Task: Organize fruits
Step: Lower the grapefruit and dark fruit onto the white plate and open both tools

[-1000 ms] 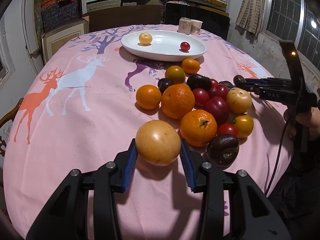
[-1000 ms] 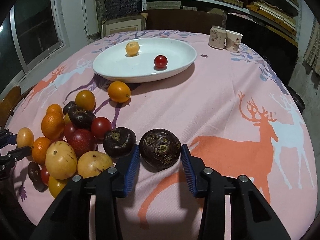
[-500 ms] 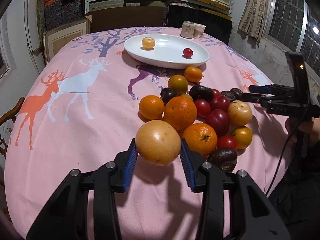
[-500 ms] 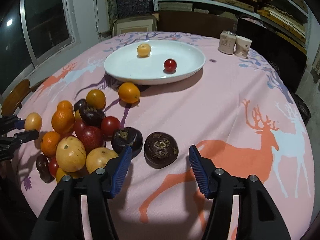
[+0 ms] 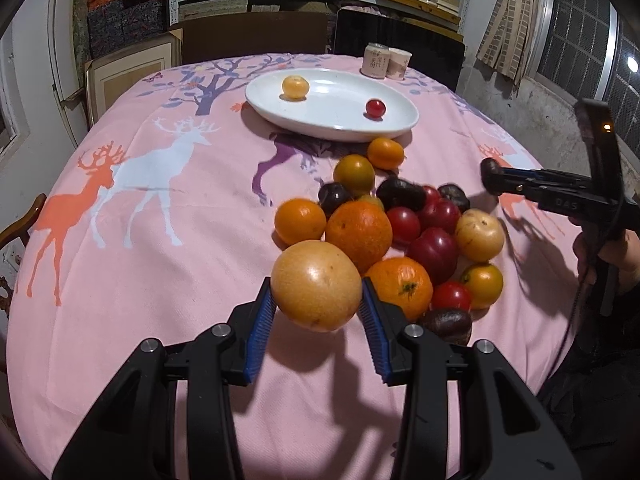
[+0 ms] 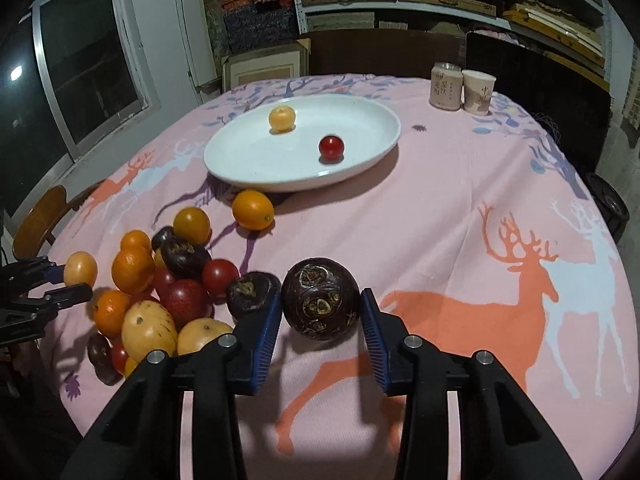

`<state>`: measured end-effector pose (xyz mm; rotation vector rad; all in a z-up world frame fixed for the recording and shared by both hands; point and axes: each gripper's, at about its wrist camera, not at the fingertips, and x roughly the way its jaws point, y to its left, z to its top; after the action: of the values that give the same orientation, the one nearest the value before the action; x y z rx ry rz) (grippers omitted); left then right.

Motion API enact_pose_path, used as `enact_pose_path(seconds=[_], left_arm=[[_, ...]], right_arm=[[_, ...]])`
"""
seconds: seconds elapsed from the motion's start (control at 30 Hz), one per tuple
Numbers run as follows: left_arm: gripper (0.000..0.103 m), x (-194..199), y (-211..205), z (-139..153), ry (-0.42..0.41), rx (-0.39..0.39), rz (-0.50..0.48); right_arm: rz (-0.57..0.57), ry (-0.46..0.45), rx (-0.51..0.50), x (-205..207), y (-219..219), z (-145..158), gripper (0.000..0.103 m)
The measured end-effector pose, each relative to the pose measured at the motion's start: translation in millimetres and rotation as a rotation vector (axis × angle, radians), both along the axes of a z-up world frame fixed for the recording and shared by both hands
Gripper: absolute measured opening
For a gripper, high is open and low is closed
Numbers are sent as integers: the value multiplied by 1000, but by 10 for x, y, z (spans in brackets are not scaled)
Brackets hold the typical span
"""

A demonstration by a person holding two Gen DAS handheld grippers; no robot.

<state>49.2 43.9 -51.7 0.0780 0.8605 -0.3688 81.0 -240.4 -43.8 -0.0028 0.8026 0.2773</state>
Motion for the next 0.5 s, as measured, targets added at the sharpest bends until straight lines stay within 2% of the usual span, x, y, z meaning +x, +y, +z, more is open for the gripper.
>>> enact_pose_path(seconds=[0.1, 0.2, 0.33, 0.5], left_arm=[[41, 143, -24, 165, -25, -1, -6], [41, 367, -115, 374, -88, 10, -18], [41, 893, -287, 551, -107, -14, -27], [41, 1620, -595, 461, -55, 25, -17]], right_arm=[[-30, -78, 23, 25, -107, 266, 40], [-72, -144, 51, 186, -210, 507, 40], [-78, -169, 81, 583, -176, 694, 40], [-54, -137, 49, 1260, 133, 625, 40]])
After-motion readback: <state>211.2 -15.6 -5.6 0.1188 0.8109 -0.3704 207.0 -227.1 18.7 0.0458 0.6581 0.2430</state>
